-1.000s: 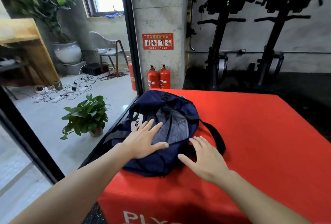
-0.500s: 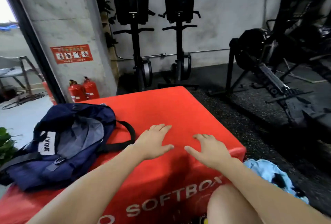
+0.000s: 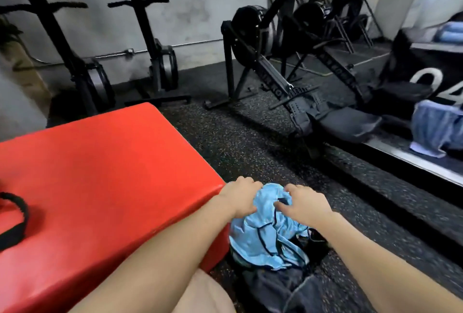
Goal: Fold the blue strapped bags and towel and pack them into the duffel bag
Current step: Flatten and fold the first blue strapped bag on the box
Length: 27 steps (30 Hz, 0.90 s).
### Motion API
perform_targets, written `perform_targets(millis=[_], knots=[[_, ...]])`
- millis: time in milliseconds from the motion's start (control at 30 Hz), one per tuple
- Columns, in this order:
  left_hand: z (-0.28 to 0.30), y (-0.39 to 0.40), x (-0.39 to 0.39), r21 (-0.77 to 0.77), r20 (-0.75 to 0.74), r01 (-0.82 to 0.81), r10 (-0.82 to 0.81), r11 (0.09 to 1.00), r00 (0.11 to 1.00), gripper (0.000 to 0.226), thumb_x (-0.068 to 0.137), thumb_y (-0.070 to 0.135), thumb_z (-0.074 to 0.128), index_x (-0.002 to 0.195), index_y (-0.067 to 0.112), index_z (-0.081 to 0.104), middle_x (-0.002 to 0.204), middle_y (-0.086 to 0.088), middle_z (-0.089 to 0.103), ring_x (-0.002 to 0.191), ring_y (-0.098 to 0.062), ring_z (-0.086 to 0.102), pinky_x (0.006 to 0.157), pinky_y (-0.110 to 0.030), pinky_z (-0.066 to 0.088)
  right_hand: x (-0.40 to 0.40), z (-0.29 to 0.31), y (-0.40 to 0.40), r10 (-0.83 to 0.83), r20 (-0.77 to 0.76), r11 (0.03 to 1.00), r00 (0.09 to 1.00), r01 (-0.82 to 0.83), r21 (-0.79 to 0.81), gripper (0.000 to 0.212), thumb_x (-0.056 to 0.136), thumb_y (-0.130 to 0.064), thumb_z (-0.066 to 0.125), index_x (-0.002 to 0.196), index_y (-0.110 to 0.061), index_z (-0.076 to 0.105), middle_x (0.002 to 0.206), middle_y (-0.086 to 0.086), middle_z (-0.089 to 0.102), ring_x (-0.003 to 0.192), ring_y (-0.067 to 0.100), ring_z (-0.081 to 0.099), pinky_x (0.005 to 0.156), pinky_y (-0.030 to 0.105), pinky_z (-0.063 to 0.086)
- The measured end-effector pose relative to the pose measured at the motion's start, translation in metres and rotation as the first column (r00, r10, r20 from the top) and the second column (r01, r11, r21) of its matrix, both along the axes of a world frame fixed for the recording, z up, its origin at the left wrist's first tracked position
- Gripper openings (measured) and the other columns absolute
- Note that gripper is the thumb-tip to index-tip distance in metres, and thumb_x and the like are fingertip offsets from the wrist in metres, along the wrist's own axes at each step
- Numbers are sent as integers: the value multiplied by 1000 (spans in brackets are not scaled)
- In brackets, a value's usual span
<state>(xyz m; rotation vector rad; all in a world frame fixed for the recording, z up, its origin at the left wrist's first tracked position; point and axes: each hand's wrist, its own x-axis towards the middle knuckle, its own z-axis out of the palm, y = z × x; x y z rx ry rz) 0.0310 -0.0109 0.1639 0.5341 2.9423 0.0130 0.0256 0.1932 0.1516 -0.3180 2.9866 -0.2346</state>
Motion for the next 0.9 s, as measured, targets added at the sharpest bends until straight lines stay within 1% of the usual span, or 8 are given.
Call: perform_targets(millis=[167,267,467,533,600,767,833,900], knots=[[-59,35,-35,-92,100,-1,10,996,995,43,87,21,62,128,18,51,126,-12,57,119,-34,54,92,-46,50,-27,-51,31,27,89,996,996,-35,84,60,87,-68,52,128,-23,52,124,3,62,118,26,58,90,39,48],[-98,45,-55,-127,148,-12,31,992,989,40,89,20,62,127,18,52,128,-13,58,122,-35,54,96,-45,49,-43,-87,39,47,128,994,991,-60,97,59,86,-68,51,123,-22,52,121,4,63,115,28,59,88,40,48],[-173,55,-93,-149,224,-69,102,986,969,43,92,20,62,132,15,48,131,-12,54,126,-33,50,95,-43,47,-84,-160,31,114,206,984,972,-139,109,57,89,-65,49,122,-18,51,113,6,62,110,30,60,79,39,47],[-194,53,-105,-164,227,-89,125,982,966,43,91,18,62,132,16,48,131,-11,55,126,-32,51,95,-42,47,-98,-183,23,123,226,982,966,-152,115,55,91,-63,51,123,-17,50,115,6,61,109,30,61,74,38,44],[-211,48,-115,-180,235,-114,155,977,960,42,91,18,62,130,17,49,130,-10,56,124,-31,52,93,-41,48,-108,-201,16,122,252,980,960,-156,120,54,92,-59,53,125,-17,49,119,6,60,110,31,62,75,38,43],[-247,40,-135,-189,226,-217,258,958,939,57,86,26,74,134,18,42,132,-11,53,123,-32,54,91,-42,51,-132,-236,2,102,282,986,954,-134,99,48,95,-45,54,133,-19,40,118,6,59,101,32,65,67,35,40],[-258,36,-142,-176,271,-247,288,953,918,70,88,30,74,143,17,32,138,-15,48,123,-34,55,93,-43,49,-139,-247,-1,84,283,991,955,-111,81,60,95,-42,56,144,-22,29,119,7,57,97,33,65,64,35,40],[-268,32,-148,-135,338,-266,297,954,893,83,89,27,73,152,17,20,144,-20,41,124,-38,54,99,-44,46,-145,-256,-3,76,278,993,958,-99,69,70,94,-38,58,151,-28,19,117,7,55,94,34,66,62,35,38]])
